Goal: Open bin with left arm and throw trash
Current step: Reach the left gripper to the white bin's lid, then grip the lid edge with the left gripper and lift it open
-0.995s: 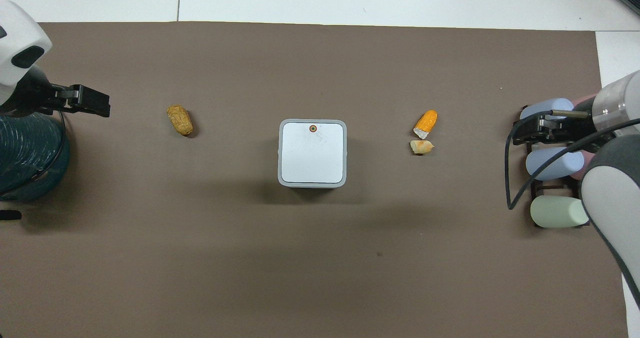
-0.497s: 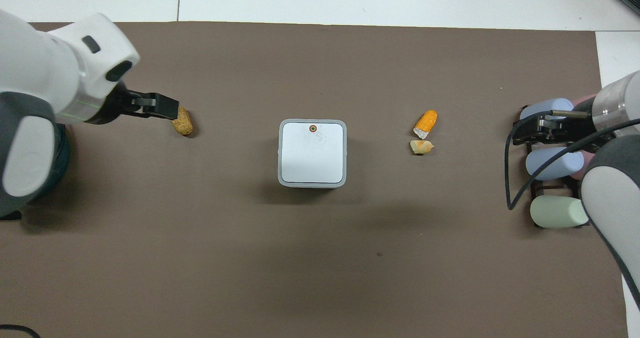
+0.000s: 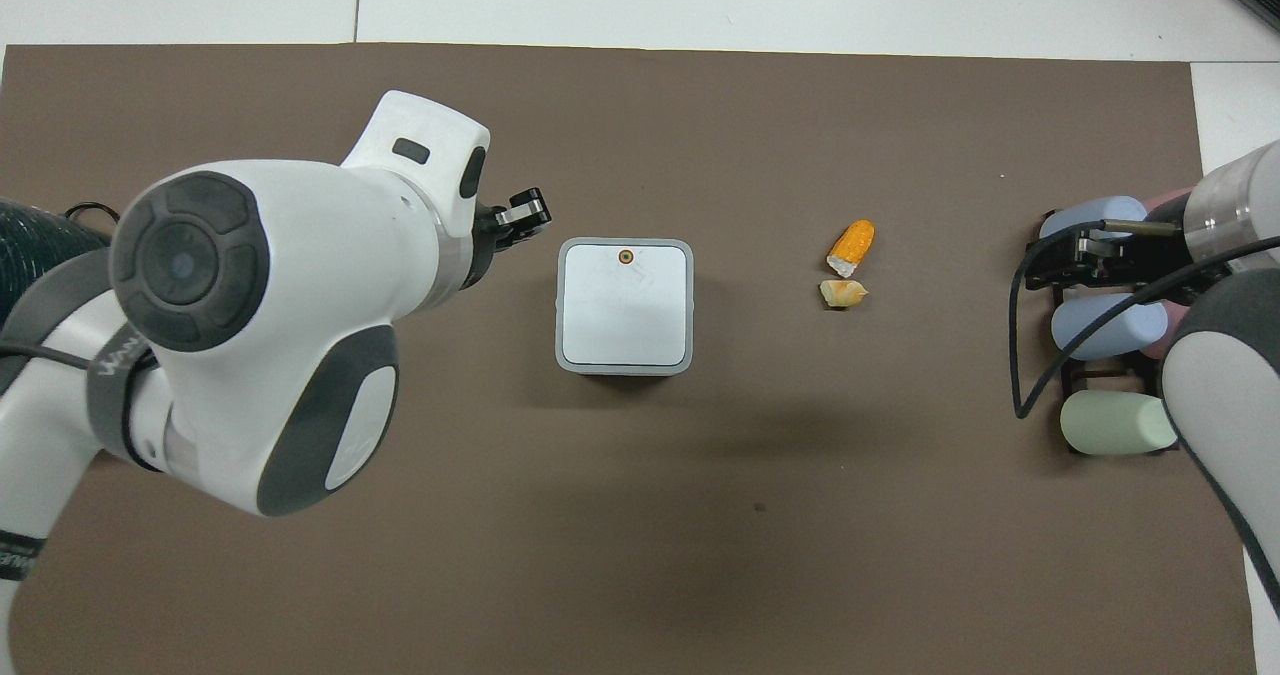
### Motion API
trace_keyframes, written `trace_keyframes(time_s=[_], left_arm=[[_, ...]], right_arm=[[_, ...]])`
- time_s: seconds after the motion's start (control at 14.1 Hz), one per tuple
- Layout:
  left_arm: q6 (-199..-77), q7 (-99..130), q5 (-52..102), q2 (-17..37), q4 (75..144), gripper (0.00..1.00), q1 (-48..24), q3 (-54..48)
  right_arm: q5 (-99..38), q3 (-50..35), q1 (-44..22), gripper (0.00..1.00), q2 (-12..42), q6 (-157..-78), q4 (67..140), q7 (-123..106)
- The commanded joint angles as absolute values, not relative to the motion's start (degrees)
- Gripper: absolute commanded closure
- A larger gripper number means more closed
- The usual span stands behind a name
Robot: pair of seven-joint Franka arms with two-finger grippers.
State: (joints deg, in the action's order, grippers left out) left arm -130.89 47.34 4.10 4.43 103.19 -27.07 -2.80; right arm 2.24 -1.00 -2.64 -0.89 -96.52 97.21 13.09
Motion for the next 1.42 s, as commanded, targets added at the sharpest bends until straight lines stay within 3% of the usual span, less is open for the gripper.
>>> trace_keyframes(time_s=[0.0, 0.28, 1.35], left_arm=[[-139.4, 51.8, 6.0, 7.8, 104.2, 0.80, -28.5, -1.9], [-147.6, 52.0, 9.1, 11.3, 104.9, 0.80, -30.2, -2.0], [-153.9, 51.4, 9.2, 14.9, 114.4, 0.79, -36.7, -1.9]], right_arm=[[1.1, -0.9, -2.3, 0.00, -1.6, -96.4, 97.8, 12.0], [1.1, -0.9, -2.3, 0.00, -1.6, -96.4, 97.8, 12.0], [1.1, -0.9, -2.4, 0.00, -1.6, -96.4, 97.8, 12.0]])
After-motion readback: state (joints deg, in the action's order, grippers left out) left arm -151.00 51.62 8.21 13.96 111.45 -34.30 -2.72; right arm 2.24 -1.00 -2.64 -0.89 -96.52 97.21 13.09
